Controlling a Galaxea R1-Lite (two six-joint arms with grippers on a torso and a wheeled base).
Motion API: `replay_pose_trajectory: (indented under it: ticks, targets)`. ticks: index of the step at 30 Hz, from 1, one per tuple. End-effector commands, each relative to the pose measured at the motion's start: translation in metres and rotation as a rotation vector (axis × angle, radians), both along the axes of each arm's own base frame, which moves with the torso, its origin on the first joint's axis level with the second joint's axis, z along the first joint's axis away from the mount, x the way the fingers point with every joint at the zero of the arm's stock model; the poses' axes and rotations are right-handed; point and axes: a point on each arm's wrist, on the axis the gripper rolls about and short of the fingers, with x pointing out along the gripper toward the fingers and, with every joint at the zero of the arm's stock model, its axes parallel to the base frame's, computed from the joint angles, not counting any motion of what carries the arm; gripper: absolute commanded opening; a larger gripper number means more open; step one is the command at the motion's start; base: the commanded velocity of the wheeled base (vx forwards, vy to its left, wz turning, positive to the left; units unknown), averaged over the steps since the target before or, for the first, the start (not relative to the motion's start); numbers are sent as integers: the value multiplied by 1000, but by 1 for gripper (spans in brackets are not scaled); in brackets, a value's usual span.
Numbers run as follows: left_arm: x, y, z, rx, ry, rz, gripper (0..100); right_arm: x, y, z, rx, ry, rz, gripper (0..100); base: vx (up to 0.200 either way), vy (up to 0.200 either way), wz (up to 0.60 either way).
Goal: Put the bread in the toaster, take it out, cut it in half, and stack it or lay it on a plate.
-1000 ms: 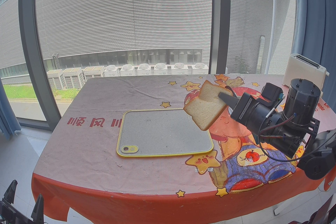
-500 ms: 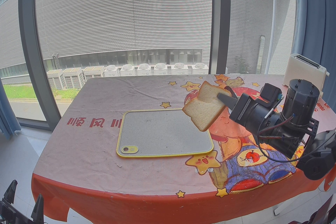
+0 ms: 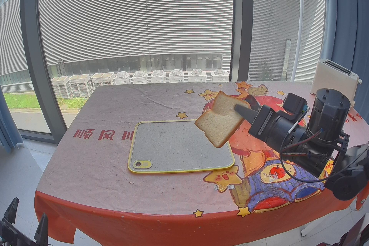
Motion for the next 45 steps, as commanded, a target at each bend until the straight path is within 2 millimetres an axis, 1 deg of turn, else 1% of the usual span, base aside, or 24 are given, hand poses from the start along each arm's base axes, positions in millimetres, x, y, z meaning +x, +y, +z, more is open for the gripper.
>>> replay_pose_trajectory:
  ticks: [1, 17, 23, 27, 29, 32, 35, 38, 40, 43, 45]
  targets:
    - [0, 0, -5, 0, 1, 1, 100, 1, 1, -3, -5, 7, -3, 0, 0, 0, 0]
    - [0, 0, -5, 0, 1, 1, 100, 2, 2, -6, -13, 15, -1, 0, 0, 0, 0]
    - [0, 0, -5, -2, 1, 1, 100, 1, 1, 0, 2, -3, -9, 0, 0, 0, 0]
    - [0, 0, -5, 0, 1, 1, 100, 5, 3, 4, 12, -14, -12, 0, 0, 0, 0]
    - [0, 0, -5, 0, 1, 1, 100, 6, 5, 1, 4, -5, -11, 0, 0, 0, 0]
    - [0, 0, -5, 0, 1, 1, 100, 14, 13, -15, -26, 31, -8, 0, 0, 0, 0]
    - [0, 0, -5, 0, 1, 1, 100, 20, 20, -22, -21, 31, -4, 0, 0, 0, 0]
    - [0, 0, -5, 0, 1, 1, 100, 31, 31, -41, 21, 37, -10, 0, 0, 0, 0]
    - [0, 0, -5, 0, 1, 1, 100, 36, 36, -50, 36, 24, -27, 0, 0, 0, 0]
    - [0, 0, -5, 0, 1, 1, 100, 42, 41, -56, 49, 13, -32, 0, 0, 0, 0]
    - [0, 0, -5, 0, 1, 1, 100, 45, 44, -54, 62, 3, -28, 0, 0, 0, 0]
